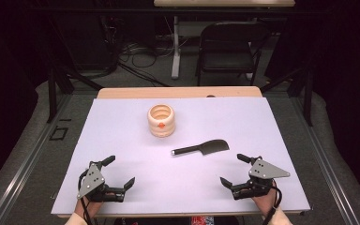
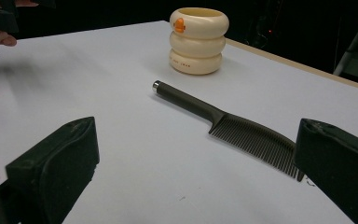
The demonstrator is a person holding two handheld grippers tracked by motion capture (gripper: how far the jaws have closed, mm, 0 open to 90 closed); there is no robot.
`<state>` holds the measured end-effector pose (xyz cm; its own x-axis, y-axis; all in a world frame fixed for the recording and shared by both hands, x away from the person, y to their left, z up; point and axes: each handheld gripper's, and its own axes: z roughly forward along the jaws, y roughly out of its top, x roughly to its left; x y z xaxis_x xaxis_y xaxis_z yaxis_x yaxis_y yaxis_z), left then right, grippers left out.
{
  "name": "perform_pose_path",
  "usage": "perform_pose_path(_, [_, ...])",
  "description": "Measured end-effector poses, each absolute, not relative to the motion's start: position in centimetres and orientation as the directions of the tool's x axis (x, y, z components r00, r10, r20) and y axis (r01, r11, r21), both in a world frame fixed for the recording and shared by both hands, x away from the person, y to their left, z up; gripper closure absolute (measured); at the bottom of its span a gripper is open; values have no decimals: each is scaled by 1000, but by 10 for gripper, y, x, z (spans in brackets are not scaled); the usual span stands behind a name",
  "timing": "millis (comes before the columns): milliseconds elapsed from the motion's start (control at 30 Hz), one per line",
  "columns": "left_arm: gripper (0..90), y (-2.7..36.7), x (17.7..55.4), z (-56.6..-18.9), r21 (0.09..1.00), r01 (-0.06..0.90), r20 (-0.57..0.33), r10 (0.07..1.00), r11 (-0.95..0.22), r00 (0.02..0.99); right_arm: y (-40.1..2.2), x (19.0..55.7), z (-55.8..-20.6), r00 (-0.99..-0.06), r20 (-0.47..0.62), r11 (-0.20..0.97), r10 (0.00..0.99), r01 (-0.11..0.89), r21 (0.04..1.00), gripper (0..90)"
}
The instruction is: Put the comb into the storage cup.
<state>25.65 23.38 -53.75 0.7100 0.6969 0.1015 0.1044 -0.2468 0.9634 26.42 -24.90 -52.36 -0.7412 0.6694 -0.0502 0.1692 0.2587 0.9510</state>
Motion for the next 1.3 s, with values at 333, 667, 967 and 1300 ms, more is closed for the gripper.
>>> perform_pose_path(333, [0, 233, 256, -537, 963, 104, 103, 698, -247, 709, -242, 267, -524, -748, -27, 256, 663, 193, 947, 0])
perform_pose_path(667, [0, 234, 256, -538, 964, 107, 99, 701, -244, 706, -226, 278, -524, -749, -14, 284, 662, 234, 930, 0])
perform_pose_path(967, [0, 234, 257, -537, 964, 106, 100, 701, -244, 706, -214, 294, -524, -743, 7, 297, 670, 276, 914, 0])
perform_pose_path(1300, [0, 234, 256, -537, 963, 106, 103, 703, -247, 704, -201, 305, -523, -755, 14, 314, 656, 290, 904, 0])
